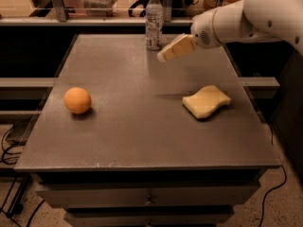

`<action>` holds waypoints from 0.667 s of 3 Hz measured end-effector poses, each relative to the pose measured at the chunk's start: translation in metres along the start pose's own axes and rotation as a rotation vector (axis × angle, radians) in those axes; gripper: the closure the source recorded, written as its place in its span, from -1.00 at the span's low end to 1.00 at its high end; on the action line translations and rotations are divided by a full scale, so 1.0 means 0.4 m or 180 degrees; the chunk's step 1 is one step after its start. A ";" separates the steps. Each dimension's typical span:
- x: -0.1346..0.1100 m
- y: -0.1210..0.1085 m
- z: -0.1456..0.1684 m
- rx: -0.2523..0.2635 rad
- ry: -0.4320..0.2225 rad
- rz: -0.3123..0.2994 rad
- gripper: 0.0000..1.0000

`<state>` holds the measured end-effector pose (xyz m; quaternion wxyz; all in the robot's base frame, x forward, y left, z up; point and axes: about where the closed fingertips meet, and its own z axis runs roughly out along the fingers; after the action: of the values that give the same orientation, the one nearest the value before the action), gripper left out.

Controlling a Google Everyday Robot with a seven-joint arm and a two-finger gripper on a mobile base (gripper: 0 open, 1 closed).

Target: Knock blue plastic bottle over

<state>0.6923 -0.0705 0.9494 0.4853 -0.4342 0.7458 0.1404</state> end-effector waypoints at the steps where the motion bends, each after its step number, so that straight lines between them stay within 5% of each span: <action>1: -0.019 -0.021 0.090 0.0013 -0.0151 0.0020 -1.00; 2: -0.025 -0.071 0.169 0.0083 -0.0307 0.0064 -1.00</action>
Offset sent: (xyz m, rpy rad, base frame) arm 0.1073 0.0361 -0.0265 0.1367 -0.0993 -0.0388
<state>0.7569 -0.0392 0.9309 0.5249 -0.4131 0.7276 0.1564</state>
